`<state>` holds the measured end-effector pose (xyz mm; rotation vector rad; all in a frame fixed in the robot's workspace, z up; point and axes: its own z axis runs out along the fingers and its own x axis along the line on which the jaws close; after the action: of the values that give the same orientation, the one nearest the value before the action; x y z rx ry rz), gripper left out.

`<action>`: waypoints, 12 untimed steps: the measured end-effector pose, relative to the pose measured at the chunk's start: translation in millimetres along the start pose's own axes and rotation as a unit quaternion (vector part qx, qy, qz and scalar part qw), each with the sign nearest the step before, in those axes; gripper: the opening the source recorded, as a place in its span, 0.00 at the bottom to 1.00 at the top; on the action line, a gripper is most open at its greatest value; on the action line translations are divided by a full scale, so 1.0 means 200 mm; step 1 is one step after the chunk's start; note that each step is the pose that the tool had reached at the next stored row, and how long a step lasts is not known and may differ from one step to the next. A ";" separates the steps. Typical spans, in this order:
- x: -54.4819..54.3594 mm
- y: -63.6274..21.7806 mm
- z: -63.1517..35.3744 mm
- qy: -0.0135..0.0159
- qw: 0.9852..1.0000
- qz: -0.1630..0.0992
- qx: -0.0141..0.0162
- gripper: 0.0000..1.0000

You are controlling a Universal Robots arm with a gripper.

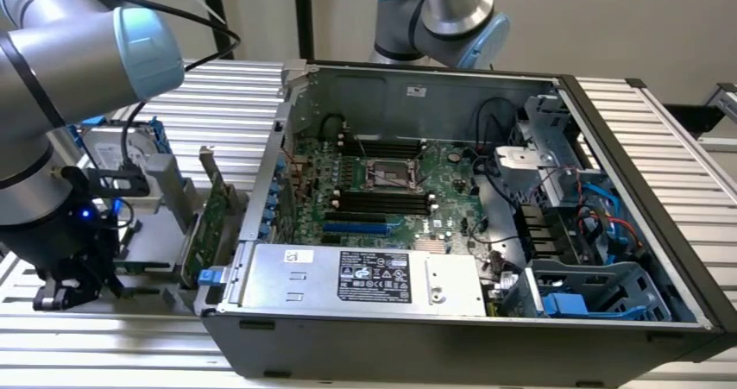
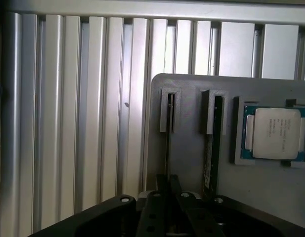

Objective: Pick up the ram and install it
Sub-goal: 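Pick up the ram and move it above insertion slot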

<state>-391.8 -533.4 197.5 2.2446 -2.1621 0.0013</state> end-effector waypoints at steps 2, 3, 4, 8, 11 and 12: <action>0.00 0.000 -0.019 0.000 1.000 0.000 0.000 0.00; 0.00 0.001 -0.034 0.000 1.000 0.000 0.000 0.00; 0.00 0.001 -0.050 0.000 1.000 0.000 0.000 0.00; 0.00 0.003 -0.138 0.000 1.000 0.000 0.000 0.00; 0.00 0.004 -0.206 0.000 1.000 0.000 0.000 0.00; 0.00 0.004 -0.229 0.000 1.000 0.000 0.000 0.00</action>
<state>-391.8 -533.4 243.4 2.2445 -2.1620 0.0014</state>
